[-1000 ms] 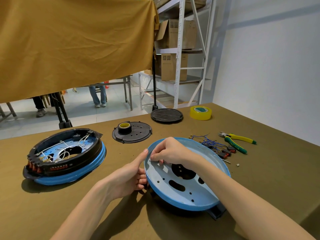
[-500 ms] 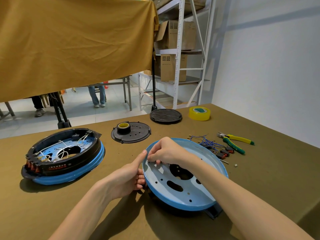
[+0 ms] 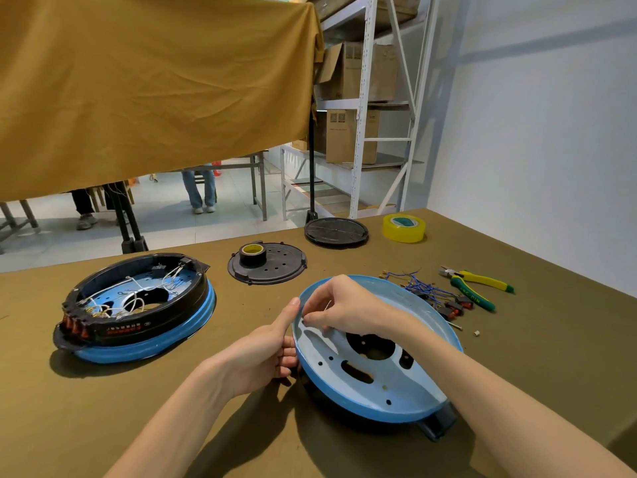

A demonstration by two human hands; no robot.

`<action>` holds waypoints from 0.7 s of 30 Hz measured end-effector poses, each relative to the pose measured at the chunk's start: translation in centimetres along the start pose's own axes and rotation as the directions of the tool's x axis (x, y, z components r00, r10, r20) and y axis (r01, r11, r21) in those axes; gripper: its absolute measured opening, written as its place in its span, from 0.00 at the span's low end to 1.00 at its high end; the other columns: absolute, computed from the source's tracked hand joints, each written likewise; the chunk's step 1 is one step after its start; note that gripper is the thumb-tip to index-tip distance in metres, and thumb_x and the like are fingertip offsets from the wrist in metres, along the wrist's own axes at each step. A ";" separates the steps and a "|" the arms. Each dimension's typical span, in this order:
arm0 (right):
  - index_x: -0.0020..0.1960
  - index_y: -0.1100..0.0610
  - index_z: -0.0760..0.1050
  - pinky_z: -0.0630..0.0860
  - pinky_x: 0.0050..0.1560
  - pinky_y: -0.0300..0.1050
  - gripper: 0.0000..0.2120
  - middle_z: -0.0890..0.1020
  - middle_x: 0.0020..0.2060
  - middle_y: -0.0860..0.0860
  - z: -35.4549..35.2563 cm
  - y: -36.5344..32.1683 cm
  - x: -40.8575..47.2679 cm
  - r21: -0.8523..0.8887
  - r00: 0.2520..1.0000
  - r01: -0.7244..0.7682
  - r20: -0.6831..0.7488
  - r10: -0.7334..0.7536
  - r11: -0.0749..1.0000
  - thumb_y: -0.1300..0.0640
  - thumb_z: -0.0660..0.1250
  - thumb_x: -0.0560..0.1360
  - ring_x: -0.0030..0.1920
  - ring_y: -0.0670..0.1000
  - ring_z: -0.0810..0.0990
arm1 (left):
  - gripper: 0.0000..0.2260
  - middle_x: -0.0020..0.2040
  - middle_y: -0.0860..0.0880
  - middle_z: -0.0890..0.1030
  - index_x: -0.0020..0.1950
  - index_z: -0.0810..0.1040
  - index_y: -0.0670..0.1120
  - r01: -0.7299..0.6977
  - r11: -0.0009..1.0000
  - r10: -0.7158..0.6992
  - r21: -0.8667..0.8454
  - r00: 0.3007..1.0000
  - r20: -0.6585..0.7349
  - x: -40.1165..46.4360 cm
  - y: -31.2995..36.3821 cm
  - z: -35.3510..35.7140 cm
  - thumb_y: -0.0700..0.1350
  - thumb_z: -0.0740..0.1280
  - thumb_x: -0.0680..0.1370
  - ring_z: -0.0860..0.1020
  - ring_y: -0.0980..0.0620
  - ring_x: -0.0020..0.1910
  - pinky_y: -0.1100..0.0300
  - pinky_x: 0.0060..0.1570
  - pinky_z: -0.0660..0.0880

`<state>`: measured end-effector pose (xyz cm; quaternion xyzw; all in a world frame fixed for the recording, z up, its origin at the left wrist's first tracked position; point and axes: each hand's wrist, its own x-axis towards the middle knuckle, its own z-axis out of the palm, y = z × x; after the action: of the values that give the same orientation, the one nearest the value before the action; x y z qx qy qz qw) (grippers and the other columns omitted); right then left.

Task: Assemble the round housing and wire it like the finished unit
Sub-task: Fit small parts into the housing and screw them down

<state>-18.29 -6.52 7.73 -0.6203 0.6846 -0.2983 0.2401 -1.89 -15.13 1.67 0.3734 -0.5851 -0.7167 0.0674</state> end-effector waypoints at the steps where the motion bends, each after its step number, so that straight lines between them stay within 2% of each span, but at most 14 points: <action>1: 0.47 0.53 0.86 0.82 0.42 0.43 0.03 0.87 0.39 0.50 0.0 0.0 -0.1 -0.017 1.000 0.008 -0.021 -0.008 1.000 0.57 0.73 0.76 0.37 0.44 0.83 | 0.41 0.31 0.50 0.70 0.47 0.77 0.43 -0.001 1.000 0.001 -0.002 1.000 -0.001 0.1 0.0 0.0 0.80 0.64 0.58 0.69 0.55 0.28 0.61 0.36 0.69; 4: 0.46 0.52 0.86 0.78 0.38 0.38 0.03 0.86 0.39 0.47 0.6 -0.1 -0.3 -0.106 0.993 0.046 -0.105 -0.057 0.993 0.56 0.74 0.76 0.37 0.43 0.81 | 0.41 0.31 0.50 0.71 0.46 0.77 0.43 0.000 1.000 0.000 -0.012 1.000 0.003 0.2 -0.1 -0.1 0.81 0.64 0.58 0.69 0.55 0.29 0.61 0.36 0.69; 9: 0.47 0.53 0.83 0.75 0.39 0.39 0.06 0.82 0.39 0.45 1.4 -0.3 -0.5 -0.260 0.975 0.120 -0.152 -0.164 0.958 0.51 0.71 0.78 0.40 0.44 0.79 | 0.42 0.35 0.48 0.70 0.49 0.74 0.43 -0.004 1.000 0.004 -0.011 1.000 0.011 0.3 -0.1 -0.2 0.81 0.64 0.60 0.68 0.54 0.33 0.59 0.40 0.68; 12: 0.50 0.53 0.85 0.77 0.41 0.41 0.06 0.83 0.42 0.46 1.1 -0.2 -0.7 -0.236 0.979 0.134 -0.116 -0.165 0.962 0.52 0.72 0.77 0.41 0.45 0.79 | 0.40 0.34 0.49 0.70 0.47 0.75 0.43 -0.005 1.000 0.006 -0.018 1.000 0.017 0.2 -0.1 -0.2 0.80 0.64 0.62 0.68 0.54 0.32 0.60 0.39 0.68; 16: 0.51 0.54 0.87 0.75 0.41 0.36 0.07 0.86 0.44 0.47 1.0 -0.4 -0.7 -0.254 0.972 0.185 -0.092 -0.214 0.949 0.60 0.70 0.78 0.42 0.45 0.79 | 0.36 0.32 0.50 0.68 0.44 0.73 0.45 -0.002 1.000 0.002 -0.031 1.000 0.014 0.3 -0.1 -0.1 0.79 0.64 0.63 0.67 0.54 0.31 0.60 0.37 0.67; 18: 0.53 0.55 0.87 0.77 0.43 0.36 0.10 0.87 0.45 0.47 1.0 -0.4 -0.7 -0.227 0.974 0.192 -0.078 -0.215 0.955 0.64 0.69 0.78 0.44 0.45 0.81 | 0.37 0.33 0.50 0.68 0.44 0.72 0.45 -0.003 0.999 0.003 -0.035 1.000 0.009 0.3 -0.1 -0.1 0.79 0.64 0.62 0.67 0.54 0.31 0.61 0.37 0.67; 21: 0.52 0.55 0.87 0.80 0.44 0.39 0.08 0.87 0.43 0.48 1.0 0.1 -0.6 -0.139 0.976 0.165 -0.122 -0.183 0.976 0.63 0.71 0.76 0.44 0.45 0.83 | 0.38 0.33 0.50 0.68 0.44 0.73 0.45 -0.007 0.999 0.008 -0.037 1.000 0.018 0.3 -0.1 -0.1 0.80 0.65 0.60 0.67 0.54 0.31 0.61 0.35 0.67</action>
<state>-17.53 -6.04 6.93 -0.6707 0.6598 -0.3145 0.1264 -2.03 -15.31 1.49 0.3634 -0.5737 -0.7305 0.0715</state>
